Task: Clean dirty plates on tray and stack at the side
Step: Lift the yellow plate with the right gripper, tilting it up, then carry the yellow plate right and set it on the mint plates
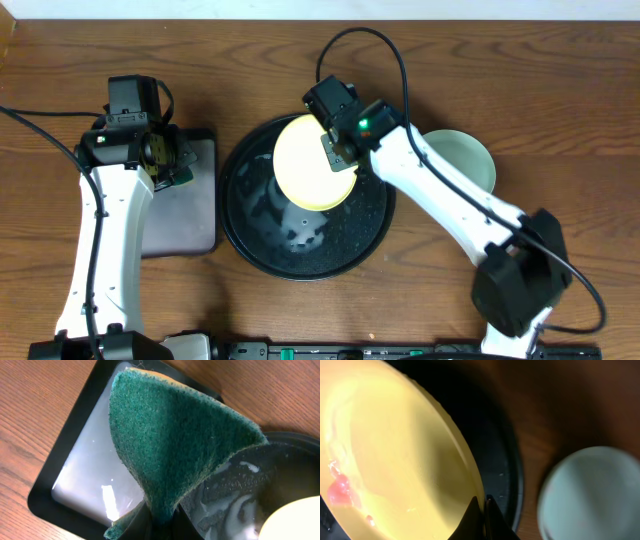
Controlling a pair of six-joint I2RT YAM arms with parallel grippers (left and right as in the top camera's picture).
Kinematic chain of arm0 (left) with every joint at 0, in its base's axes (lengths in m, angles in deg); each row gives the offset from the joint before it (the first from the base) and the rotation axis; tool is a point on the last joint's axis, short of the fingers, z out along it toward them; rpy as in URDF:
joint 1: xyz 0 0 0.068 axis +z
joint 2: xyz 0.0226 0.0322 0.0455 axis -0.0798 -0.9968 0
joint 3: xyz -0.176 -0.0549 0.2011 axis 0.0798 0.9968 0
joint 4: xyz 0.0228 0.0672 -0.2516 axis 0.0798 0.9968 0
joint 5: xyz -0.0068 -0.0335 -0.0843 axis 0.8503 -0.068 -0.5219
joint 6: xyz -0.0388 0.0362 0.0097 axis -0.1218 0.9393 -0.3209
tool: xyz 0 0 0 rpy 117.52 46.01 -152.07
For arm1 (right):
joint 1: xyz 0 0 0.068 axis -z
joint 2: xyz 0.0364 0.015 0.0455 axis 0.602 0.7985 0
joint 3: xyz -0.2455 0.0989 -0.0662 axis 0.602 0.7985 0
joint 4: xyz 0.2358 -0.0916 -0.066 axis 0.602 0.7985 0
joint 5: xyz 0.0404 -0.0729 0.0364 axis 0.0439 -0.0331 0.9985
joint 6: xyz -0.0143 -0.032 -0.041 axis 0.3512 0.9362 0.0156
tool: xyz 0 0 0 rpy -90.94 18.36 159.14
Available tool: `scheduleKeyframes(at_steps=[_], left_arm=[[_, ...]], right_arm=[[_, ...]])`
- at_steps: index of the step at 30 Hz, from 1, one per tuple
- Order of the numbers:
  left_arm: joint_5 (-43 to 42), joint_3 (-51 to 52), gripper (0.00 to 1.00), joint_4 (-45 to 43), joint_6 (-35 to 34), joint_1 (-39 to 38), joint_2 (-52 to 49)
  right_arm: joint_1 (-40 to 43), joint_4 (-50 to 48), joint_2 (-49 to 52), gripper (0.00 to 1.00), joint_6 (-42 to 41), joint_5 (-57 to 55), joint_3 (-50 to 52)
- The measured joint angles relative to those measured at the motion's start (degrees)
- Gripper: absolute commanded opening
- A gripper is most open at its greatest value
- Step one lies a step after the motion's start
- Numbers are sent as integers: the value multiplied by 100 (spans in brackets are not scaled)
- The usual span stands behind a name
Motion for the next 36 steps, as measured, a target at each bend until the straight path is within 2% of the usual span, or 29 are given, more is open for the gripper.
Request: scheduleKeyframes(at_steps=[17, 23, 27, 36], left_arm=[[0, 0, 7, 2, 2, 0, 0], [0, 0, 7, 4, 2, 2, 0], [0, 0, 7, 4, 2, 2, 0], [0, 0, 7, 11, 2, 2, 0]], right_arm=[[-1969, 7, -195, 1, 396, -4350, 0], [-2286, 4, -195, 1, 420, -5449, 0], [-2396, 4, -195, 1, 428, -5963, 0], [-2444, -68, -400, 1, 437, -6170, 0]])
